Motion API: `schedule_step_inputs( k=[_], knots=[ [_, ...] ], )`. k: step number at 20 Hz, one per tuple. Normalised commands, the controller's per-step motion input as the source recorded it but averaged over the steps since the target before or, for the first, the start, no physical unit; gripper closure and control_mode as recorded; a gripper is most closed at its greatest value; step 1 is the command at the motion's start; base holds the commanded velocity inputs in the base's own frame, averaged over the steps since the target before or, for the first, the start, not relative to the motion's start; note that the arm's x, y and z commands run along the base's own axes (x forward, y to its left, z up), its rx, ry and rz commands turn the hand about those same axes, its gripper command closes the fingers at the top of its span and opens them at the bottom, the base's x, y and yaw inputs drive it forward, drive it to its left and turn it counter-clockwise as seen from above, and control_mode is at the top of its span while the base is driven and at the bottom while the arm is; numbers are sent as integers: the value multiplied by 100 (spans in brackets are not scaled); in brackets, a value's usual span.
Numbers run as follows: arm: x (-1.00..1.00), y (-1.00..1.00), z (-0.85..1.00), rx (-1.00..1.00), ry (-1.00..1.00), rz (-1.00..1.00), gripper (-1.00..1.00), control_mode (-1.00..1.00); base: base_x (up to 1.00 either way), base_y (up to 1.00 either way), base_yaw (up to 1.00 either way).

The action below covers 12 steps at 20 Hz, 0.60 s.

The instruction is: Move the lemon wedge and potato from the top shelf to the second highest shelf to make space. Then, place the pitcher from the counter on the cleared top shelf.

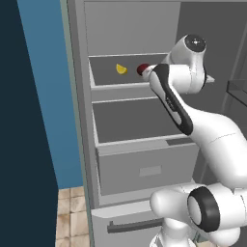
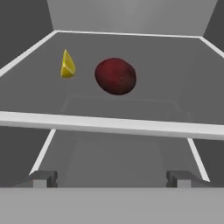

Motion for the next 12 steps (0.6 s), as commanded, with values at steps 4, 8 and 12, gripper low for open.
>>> schedule_step_inputs(
  k=[4, 8, 12],
  knots=[
    [50, 0, 0, 0, 0, 0, -100, -100, 0, 0, 0],
    [59, 0, -4, 1, 0, 0, -100, -100, 0, 0, 0],
    [54, 0, -13, 0, 0, 0, -100, -100, 0, 0, 0]
  ],
)
